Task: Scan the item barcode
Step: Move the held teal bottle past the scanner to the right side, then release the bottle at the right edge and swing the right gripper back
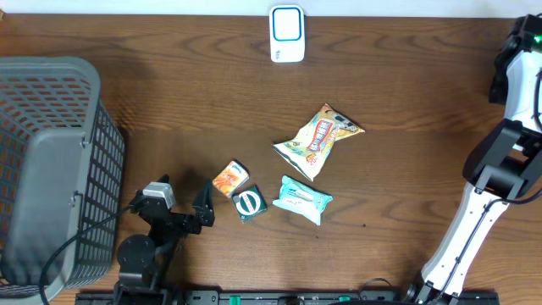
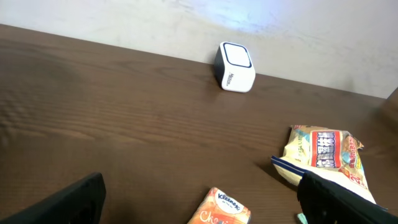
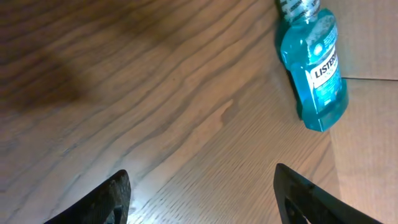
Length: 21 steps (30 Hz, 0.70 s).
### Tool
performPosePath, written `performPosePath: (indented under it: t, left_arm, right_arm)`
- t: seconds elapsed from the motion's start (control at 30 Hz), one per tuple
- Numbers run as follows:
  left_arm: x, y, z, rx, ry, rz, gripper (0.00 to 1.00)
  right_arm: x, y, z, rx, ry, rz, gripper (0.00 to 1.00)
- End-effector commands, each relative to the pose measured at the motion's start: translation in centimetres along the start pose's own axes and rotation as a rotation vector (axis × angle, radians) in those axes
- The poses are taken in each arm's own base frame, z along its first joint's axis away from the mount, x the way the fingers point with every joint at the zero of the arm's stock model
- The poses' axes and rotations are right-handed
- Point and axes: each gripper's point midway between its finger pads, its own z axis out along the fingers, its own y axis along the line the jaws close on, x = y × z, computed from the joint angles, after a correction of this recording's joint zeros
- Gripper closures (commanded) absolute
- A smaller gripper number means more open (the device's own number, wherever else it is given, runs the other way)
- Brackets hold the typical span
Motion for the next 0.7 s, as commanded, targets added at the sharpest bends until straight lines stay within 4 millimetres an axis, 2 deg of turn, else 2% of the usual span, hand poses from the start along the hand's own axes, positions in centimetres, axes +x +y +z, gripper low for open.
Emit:
performPosePath:
  t: [0.0,0.3,0.43,0.5,0.57,0.67]
  left_arm:
    - [1.3,0.5,0.1,-0.015,0.04,0.01,0.02]
    - [1.3,0.5,0.1,-0.015,0.04,0.009,0.02]
    - [1.3,0.5,0.1,-0.015,0.04,0.009,0.02]
    - [1.3,0.5,0.1,-0.015,0.04,0.009,0.02]
    - [1.3,0.5,0.1,-0.015,0.04,0.009,0.02]
    - [1.3,0.5,0.1,-0.015,0.04,0.01,0.02]
  right_arm:
    - [-0.8,-0.3,-1.9,-0.012,-0.037,0.038,0.29]
    - [-0.3,0.4,-2.3,-0.016,-0.022,0.036,0.28]
    - [0.0,0.2,-2.7,-0.017,-0.01,0.083,0.19]
    - [0.0,0.3,-3.5,-0.04,-0.015,0.126,0.17]
    - [-0.4,0.9,-4.9,-0.111,-0.033,0.15,0.09]
    - [-1.2,1.7,-8.1,-0.241,-0.082,0.169,0.01]
